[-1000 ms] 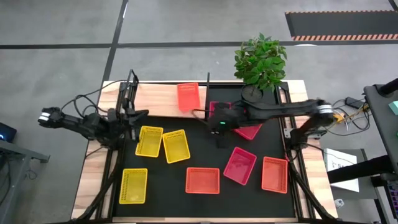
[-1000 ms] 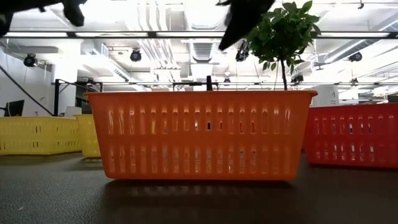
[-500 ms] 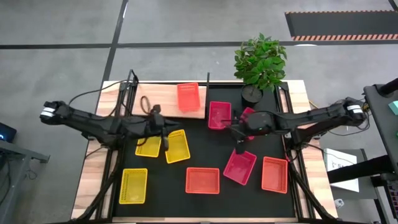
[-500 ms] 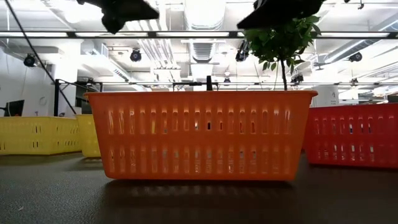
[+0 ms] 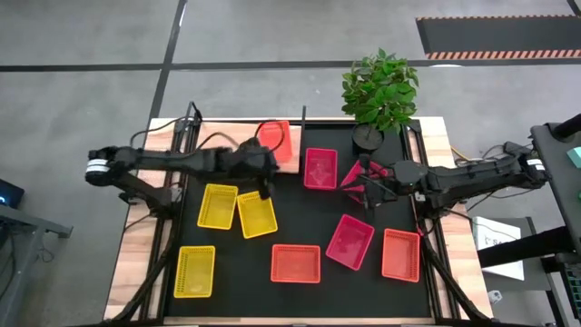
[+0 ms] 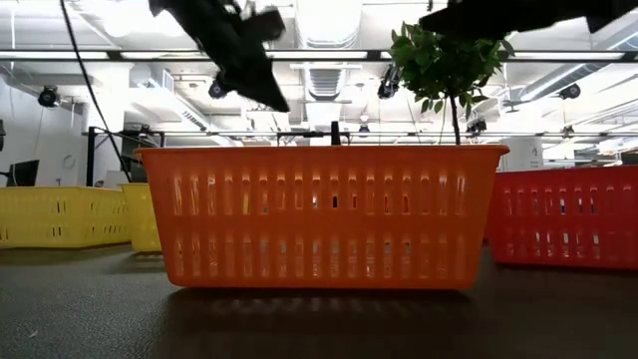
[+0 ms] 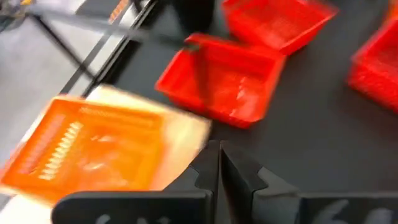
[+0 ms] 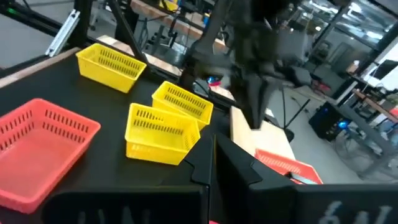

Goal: Stack baskets on shelf by color
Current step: Put the top left orange bin on the shelf

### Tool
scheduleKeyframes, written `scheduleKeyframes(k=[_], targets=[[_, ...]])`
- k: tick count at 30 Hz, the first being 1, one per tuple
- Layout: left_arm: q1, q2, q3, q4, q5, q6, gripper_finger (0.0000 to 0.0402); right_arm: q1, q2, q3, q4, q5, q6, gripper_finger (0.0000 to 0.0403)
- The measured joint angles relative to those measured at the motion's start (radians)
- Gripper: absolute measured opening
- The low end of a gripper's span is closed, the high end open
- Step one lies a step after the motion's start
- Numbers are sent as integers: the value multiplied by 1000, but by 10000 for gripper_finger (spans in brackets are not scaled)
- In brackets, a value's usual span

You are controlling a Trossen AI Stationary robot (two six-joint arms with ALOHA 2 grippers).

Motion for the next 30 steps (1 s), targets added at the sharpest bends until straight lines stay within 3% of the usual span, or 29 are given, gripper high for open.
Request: scheduleKeyframes(k=[7, 12, 30], targets=[[186, 119, 102, -15, 6, 163, 0, 0, -89, -13, -70, 98, 6, 9], [282, 212, 145, 11, 59, 175, 0, 0, -119, -34, -95, 104, 61, 9], [299, 342, 148, 135, 190, 67, 0, 0, -119, -45, -93, 105, 33, 9]])
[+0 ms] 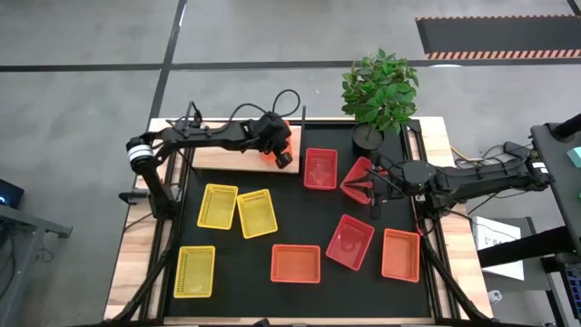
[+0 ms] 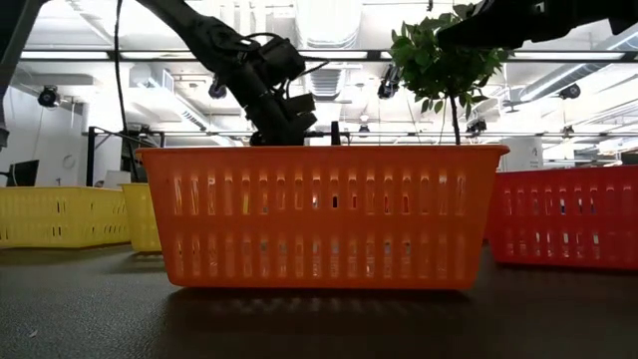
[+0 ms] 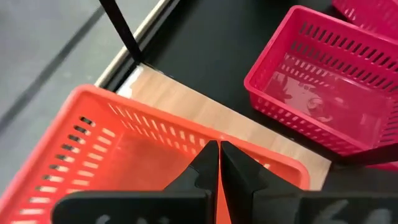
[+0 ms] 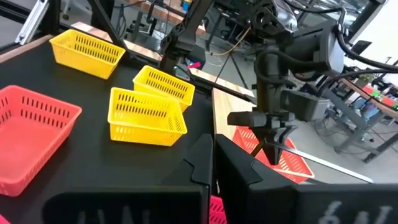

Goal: Stack baskets on shelf by color
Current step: Put the top left orange bin on the shelf

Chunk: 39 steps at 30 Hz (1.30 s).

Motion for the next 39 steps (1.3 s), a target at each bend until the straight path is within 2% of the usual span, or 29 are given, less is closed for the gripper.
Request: scheduleKeyframes(k=[16, 25, 34, 39], targets=[[-26, -2, -2, -51, 93, -28, 0, 0, 0, 0, -3, 1, -7, 9], [-32, -4, -2, -132, 98, -22, 0, 0, 0, 0, -5, 1, -6, 9], [-32, -12, -3, -118, 97, -26, 0, 0, 0, 0, -6, 1, -5, 9], [-33, -35, 47, -159, 97, -26, 0, 0, 0, 0, -7, 1, -4, 9]])
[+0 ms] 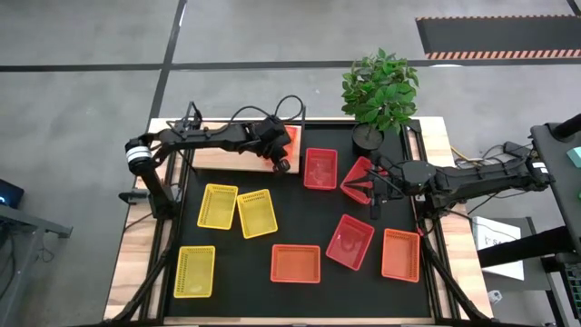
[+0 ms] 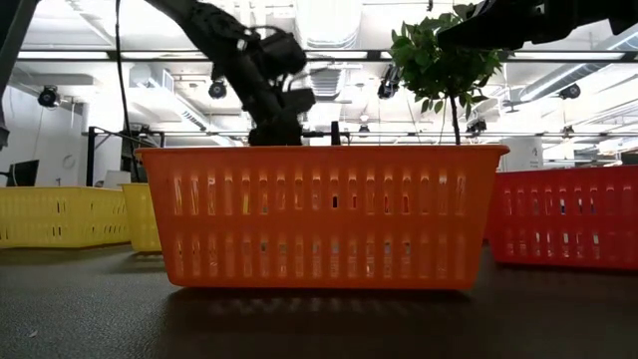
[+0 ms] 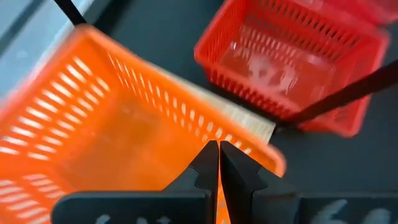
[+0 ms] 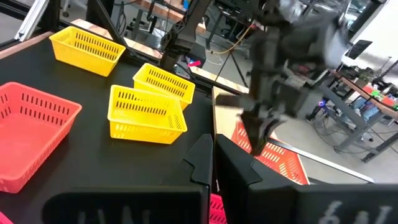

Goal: Stack baskets on shelf by color
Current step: Put the top left orange bin on the shelf

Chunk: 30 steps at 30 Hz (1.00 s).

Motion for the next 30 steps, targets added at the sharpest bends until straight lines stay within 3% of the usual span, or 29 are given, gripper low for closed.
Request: scheduleKeyframes(k=[6, 11, 15, 30], targets=[[0, -111, 58, -286, -26, 52, 0, 0, 0, 0, 0, 0, 9, 9], [0, -207, 33, -504, -182, 52, 0, 0, 0, 0, 0, 0, 7, 9], [6, -242, -17, -479, -277, 27, 0, 0, 0, 0, 3, 0, 7, 9], [9, -142, -105, -333, -254, 0, 0, 0, 0, 0, 0, 0, 7, 9]])
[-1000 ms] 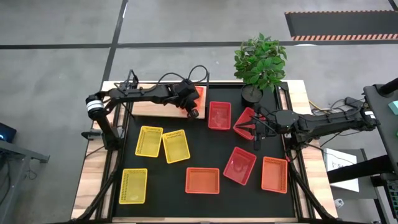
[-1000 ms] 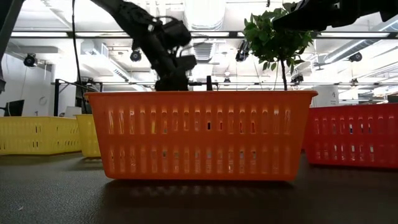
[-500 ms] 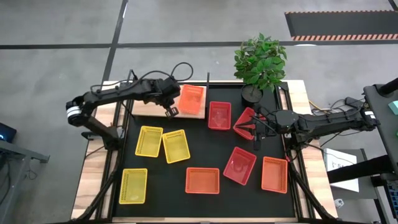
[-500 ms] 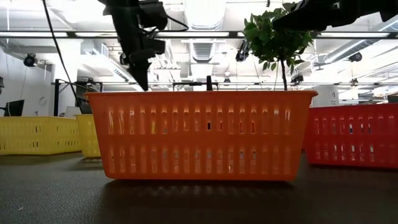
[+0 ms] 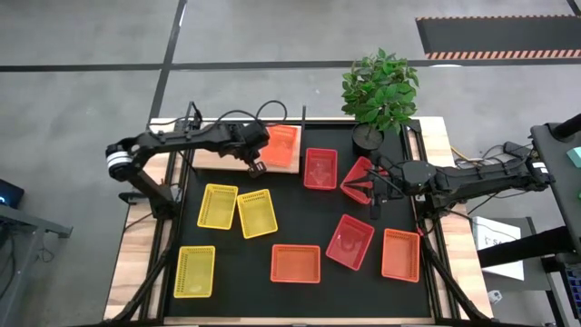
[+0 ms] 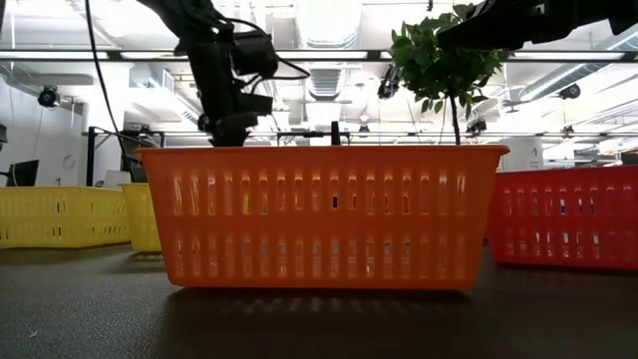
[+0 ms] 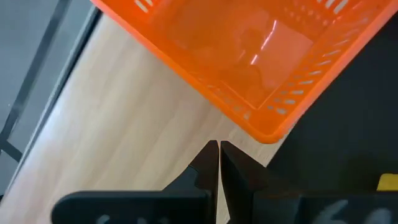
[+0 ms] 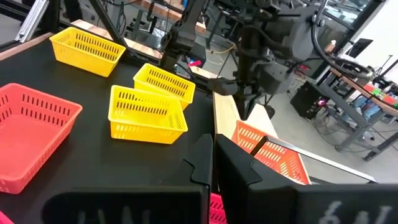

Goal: Stack baskets on shelf by color
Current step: Put the top left orange bin on the shelf, then put the top right yellow bin on the shelf

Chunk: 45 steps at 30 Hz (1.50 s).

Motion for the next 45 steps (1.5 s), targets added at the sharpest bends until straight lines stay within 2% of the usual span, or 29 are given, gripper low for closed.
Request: scheduleKeyframes(k=[10, 27, 31, 36, 45], targets=[[-4, 19, 2, 56, 83, -9, 0, 0, 0, 0, 0, 0, -4, 9], [-4, 19, 2, 61, 88, -29, 0, 0, 0, 0, -1, 0, -7, 9], [-20, -12, 3, 13, 110, -118, 0, 0, 0, 0, -2, 0, -8, 9], [-104, -99, 1, -57, 123, -246, 0, 0, 0, 0, 0, 0, -10, 9], [-390, -243, 3, -65, 126, -394, 0, 0, 0, 10, 0, 1, -8, 9]])
